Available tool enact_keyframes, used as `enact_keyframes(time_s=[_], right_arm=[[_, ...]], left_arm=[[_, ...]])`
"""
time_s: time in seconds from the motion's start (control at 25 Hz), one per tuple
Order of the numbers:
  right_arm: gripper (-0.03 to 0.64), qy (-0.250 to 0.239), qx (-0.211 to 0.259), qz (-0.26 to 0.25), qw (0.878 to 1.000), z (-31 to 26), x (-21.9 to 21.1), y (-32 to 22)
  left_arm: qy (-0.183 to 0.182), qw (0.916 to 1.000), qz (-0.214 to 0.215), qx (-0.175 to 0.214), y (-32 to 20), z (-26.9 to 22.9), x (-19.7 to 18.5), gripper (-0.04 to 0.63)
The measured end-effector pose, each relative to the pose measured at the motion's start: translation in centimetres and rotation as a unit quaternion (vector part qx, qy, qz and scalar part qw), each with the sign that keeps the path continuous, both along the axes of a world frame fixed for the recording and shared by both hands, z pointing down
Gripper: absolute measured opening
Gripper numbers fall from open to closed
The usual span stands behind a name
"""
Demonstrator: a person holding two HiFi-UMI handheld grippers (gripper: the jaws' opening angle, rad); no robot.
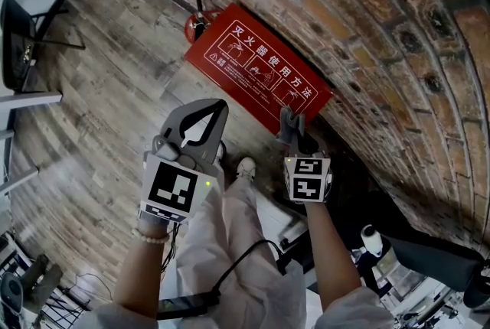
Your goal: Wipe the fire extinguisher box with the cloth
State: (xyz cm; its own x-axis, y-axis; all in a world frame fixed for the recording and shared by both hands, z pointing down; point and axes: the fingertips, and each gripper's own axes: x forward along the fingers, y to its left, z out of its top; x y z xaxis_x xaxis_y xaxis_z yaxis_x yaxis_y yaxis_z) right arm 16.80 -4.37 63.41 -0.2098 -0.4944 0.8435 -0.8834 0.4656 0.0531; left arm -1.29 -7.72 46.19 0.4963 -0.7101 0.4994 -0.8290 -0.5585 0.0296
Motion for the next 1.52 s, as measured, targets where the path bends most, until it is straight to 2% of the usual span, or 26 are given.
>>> enact_keyframes(time_s=[0.28, 0.48, 0.84, 1.08, 1.28, 1.52], right_arm=[[0.018, -0.025, 0.004, 0.024, 0.999, -0.8, 0.1, -0.1], [0.018, -0.05, 0.034, 0.033, 0.998, -4.4, -0.1, -0.6], [0.018, -0.091, 0.114, -0.011, 0.989, -16.0, -2.1, -1.9], [0.018, -0.098, 0.175, -0.035, 0.979, -24.5, -2.6, -1.7], [0.018, -0.117, 0.207, -0.036, 0.971, -30.7, -2.8, -0.3], [0.018, -0.134, 0.25, -0.038, 0.958, -36.3, -3.1, 0.9]], left_arm=[[-0.007, 1.0, 0.006, 0.004, 0.4, -0.8, 0.0, -0.003], [-0.007, 0.9998, 0.009, 0.014, 0.9, -3.0, 0.1, -0.003], [-0.016, 0.9978, 0.039, 0.052, 1.8, -10.3, 0.8, -0.003], [-0.001, 0.9959, 0.049, 0.076, 3.3, -16.3, 0.9, -0.003], [0.009, 0.9949, 0.042, 0.091, 4.6, -21.0, 0.5, -0.003], [0.038, 0.9926, 0.017, 0.114, 5.3, -26.2, -0.9, -0.003]])
